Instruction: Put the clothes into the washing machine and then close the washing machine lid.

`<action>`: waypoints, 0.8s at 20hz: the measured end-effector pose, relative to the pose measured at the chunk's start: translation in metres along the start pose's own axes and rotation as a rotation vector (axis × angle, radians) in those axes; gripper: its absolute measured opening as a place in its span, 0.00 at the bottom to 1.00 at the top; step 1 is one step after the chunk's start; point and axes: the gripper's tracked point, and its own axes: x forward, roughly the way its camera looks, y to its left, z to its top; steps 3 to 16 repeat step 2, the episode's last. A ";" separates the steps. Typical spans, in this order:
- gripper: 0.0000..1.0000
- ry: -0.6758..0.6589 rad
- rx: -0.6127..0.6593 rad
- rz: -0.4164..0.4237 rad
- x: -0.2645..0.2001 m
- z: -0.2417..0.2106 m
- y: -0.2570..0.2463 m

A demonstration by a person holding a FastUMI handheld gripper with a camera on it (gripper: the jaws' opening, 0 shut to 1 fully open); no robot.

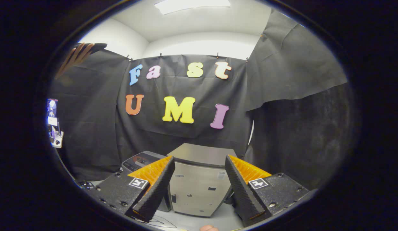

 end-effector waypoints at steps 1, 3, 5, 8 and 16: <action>0.99 0.000 -0.001 0.002 0.000 0.000 -0.001; 0.99 0.002 -0.003 0.003 0.001 0.000 -0.002; 0.99 0.002 -0.003 0.003 0.001 0.000 -0.002; 0.99 0.002 -0.003 0.003 0.001 0.000 -0.002; 0.99 0.002 -0.003 0.003 0.001 0.000 -0.002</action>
